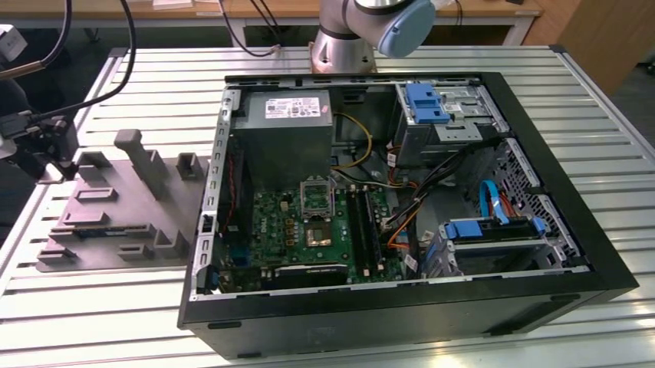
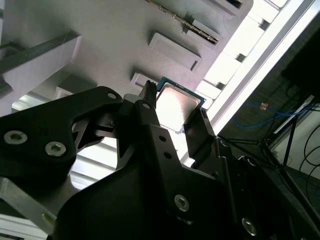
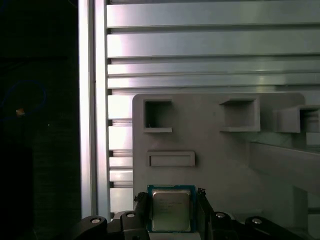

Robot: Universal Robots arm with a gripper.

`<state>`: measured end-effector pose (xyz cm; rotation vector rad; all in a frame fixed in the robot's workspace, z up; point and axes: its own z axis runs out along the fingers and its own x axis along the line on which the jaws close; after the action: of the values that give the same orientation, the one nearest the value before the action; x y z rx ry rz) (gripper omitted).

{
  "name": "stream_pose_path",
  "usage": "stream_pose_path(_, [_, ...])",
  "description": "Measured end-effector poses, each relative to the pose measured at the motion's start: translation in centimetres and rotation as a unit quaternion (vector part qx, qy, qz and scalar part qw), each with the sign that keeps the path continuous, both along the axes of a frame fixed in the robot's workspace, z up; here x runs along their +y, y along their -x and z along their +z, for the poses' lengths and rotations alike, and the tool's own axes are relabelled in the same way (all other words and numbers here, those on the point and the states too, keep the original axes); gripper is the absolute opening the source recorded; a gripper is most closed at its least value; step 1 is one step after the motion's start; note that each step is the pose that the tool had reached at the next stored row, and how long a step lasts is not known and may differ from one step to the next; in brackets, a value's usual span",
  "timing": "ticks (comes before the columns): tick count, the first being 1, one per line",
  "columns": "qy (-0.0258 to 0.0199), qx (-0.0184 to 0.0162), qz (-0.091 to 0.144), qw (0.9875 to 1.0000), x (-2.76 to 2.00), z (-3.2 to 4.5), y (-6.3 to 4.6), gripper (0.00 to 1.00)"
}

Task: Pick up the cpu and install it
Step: 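Pick up the cpu and move it towards the insertion slot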

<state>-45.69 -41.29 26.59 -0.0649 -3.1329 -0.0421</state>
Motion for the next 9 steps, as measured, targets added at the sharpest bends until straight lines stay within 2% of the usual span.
stream_pose_path(8, [0.0,0.0001,0.0,1.0,0.0,0.14,0.0,0.47])
stream_pose_path(9, [0.0,0.0,0.0,1.0,0.0,0.39,0.0,0.47])
